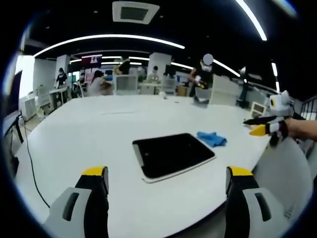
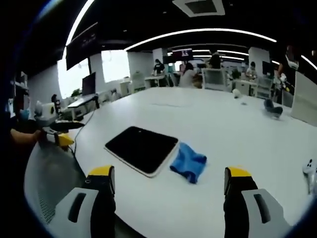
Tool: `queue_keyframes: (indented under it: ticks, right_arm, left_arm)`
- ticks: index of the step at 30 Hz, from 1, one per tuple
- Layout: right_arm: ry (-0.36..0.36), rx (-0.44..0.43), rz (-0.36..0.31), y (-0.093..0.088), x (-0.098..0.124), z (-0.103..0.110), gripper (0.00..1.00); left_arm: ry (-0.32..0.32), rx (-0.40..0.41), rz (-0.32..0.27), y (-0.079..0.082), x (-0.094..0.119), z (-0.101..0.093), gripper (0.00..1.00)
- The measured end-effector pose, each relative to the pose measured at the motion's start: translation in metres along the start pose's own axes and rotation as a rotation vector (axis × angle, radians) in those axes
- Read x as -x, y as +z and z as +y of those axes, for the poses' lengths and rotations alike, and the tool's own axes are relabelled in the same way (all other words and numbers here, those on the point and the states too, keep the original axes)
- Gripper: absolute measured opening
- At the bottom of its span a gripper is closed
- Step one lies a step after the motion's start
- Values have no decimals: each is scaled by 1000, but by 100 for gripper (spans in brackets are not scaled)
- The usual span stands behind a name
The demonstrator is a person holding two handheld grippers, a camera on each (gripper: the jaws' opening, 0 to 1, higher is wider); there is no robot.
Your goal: Wipe the mirror surface with the cleaning cloth until all visible marks leave the cleaned area.
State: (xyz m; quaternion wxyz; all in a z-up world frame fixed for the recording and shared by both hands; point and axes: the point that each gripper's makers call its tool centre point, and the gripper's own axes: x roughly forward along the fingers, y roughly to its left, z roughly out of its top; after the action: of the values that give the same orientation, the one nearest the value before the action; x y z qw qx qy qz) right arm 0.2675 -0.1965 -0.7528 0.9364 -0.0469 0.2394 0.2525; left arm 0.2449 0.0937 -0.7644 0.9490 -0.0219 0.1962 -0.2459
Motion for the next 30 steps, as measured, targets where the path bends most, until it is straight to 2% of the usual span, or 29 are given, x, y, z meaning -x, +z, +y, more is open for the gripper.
queue_keyframes:
  ticks: [5, 9, 13, 16, 21, 25, 27, 30]
  right_arm:
    - [20, -4, 11, 7, -11, 0, 87]
    - [28, -38, 20, 17, -23, -7, 74]
    - [43, -6, 54, 24, -33, -7, 62]
    - [39, 19, 76, 28, -39, -13, 58]
    - [12, 82, 142, 22, -47, -25, 53]
    - [-11, 55, 187, 12, -52, -34, 48]
    - [-15, 64, 208, 6, -53, -32, 44]
    - [-4, 124, 271, -7, -57, -28, 42]
  left_arm:
    - [16, -2, -5, 1, 0, 3, 99]
    - [11, -2, 0, 0, 0, 2, 99]
    - [12, 3, -6, 1, 0, 2, 99]
    - [16, 11, -19, 3, 1, 3, 99]
    - [22, 21, -24, 3, 1, 4, 98]
    - [18, 20, -18, 2, 1, 3, 97]
    - [20, 17, -15, 2, 1, 4, 96]
    - [20, 21, -16, 2, 1, 4, 96]
